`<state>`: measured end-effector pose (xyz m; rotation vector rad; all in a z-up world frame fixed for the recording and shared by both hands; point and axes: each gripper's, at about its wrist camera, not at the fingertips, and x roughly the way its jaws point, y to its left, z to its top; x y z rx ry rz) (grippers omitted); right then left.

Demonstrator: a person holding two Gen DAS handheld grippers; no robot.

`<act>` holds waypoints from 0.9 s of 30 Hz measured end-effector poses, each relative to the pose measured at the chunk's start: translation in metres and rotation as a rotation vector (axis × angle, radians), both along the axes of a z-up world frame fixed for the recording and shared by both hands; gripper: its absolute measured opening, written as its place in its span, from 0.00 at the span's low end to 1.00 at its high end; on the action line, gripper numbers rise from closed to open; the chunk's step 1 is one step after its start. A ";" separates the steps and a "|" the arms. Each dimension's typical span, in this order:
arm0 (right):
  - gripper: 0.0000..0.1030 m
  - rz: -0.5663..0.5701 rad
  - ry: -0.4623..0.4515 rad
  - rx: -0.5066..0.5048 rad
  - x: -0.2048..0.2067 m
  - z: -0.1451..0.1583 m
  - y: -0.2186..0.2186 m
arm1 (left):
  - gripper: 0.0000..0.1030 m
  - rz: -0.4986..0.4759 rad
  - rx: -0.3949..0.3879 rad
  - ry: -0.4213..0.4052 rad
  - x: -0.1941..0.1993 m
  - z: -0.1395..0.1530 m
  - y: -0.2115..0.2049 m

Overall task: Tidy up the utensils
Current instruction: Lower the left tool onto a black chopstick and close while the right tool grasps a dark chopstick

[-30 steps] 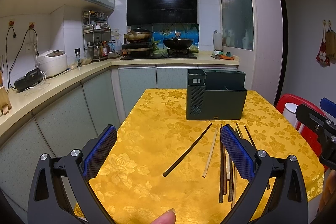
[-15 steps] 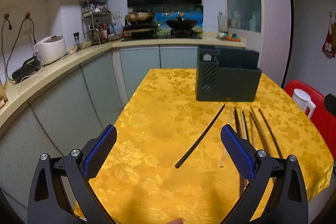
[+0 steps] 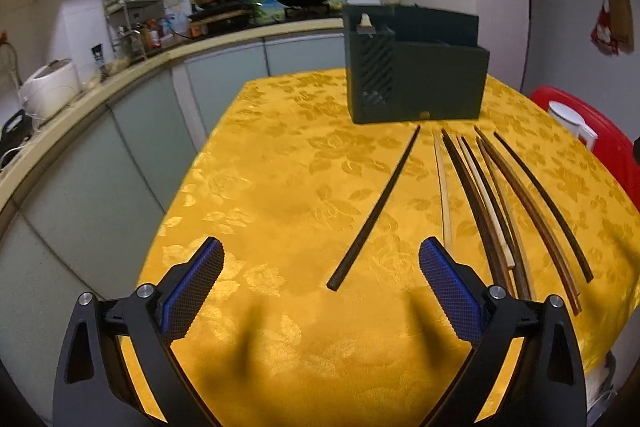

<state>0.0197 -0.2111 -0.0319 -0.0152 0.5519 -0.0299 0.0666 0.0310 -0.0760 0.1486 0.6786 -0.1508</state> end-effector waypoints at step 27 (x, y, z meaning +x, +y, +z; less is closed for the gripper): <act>0.91 0.025 0.124 -0.063 -0.013 -0.070 -0.017 | 0.08 -0.165 -0.031 0.130 0.014 -0.037 -0.022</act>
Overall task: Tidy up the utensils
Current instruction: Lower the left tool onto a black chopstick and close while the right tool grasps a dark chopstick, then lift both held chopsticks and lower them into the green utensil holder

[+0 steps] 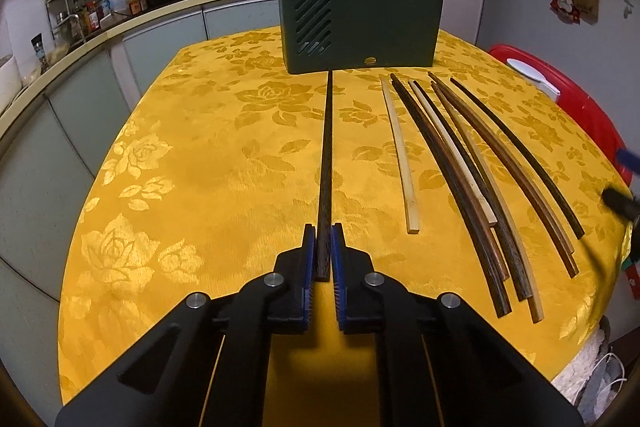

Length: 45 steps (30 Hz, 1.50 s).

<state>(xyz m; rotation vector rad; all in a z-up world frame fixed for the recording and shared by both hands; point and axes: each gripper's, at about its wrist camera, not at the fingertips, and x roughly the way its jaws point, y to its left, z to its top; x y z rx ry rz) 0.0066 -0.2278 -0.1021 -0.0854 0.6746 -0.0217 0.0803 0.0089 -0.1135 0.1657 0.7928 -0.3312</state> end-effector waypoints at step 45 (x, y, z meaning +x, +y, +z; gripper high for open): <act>0.07 0.099 -0.240 0.142 0.002 0.097 -0.019 | 0.07 0.035 -0.065 -0.293 -0.033 0.136 0.015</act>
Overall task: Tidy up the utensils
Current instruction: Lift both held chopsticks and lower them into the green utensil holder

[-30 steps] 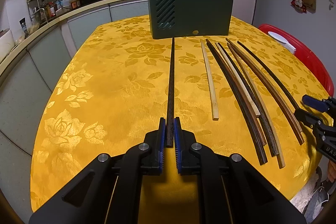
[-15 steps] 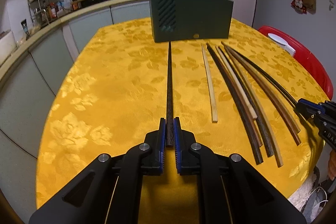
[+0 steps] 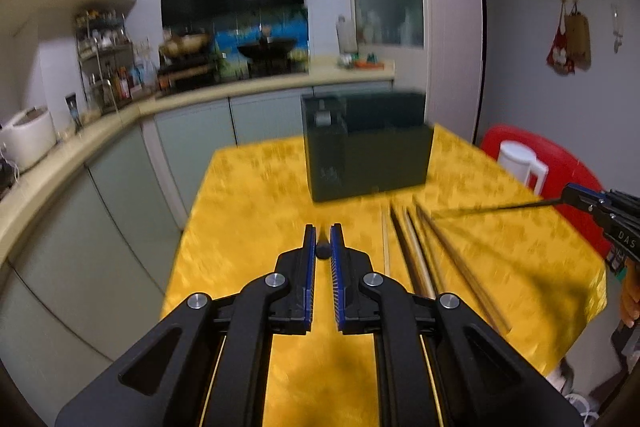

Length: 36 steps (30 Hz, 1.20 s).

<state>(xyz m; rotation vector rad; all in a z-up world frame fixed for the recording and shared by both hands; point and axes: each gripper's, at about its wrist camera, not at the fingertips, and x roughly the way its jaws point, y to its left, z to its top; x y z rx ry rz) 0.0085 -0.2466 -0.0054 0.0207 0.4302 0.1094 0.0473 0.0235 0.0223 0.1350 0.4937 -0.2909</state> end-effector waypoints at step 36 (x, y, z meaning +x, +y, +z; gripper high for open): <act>0.07 0.024 -0.016 0.050 0.140 0.151 -0.021 | 0.07 -0.094 -0.047 -0.077 0.109 0.150 -0.054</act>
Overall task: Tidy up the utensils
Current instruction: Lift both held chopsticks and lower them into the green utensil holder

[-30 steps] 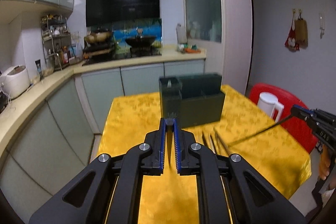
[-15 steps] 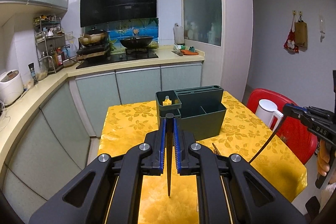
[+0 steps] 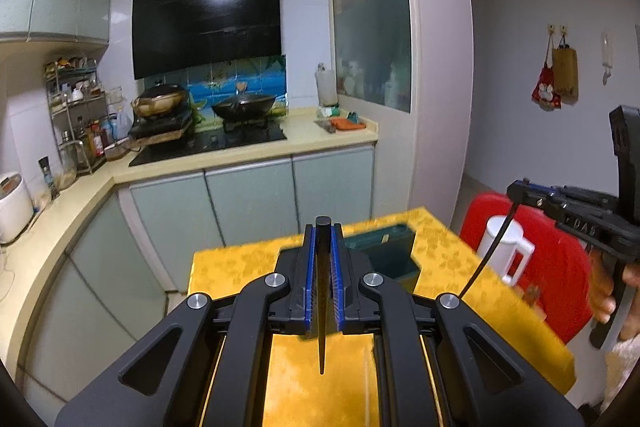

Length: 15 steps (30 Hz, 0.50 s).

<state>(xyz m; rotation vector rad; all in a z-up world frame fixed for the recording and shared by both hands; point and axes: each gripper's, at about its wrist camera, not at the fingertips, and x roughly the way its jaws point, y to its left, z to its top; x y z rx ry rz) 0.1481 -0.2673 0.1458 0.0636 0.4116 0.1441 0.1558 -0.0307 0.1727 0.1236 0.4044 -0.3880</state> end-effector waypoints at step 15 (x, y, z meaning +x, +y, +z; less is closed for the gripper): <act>0.07 -0.059 -0.046 -0.013 0.072 0.031 -0.006 | 0.07 0.010 -0.023 -0.026 0.081 0.016 -0.066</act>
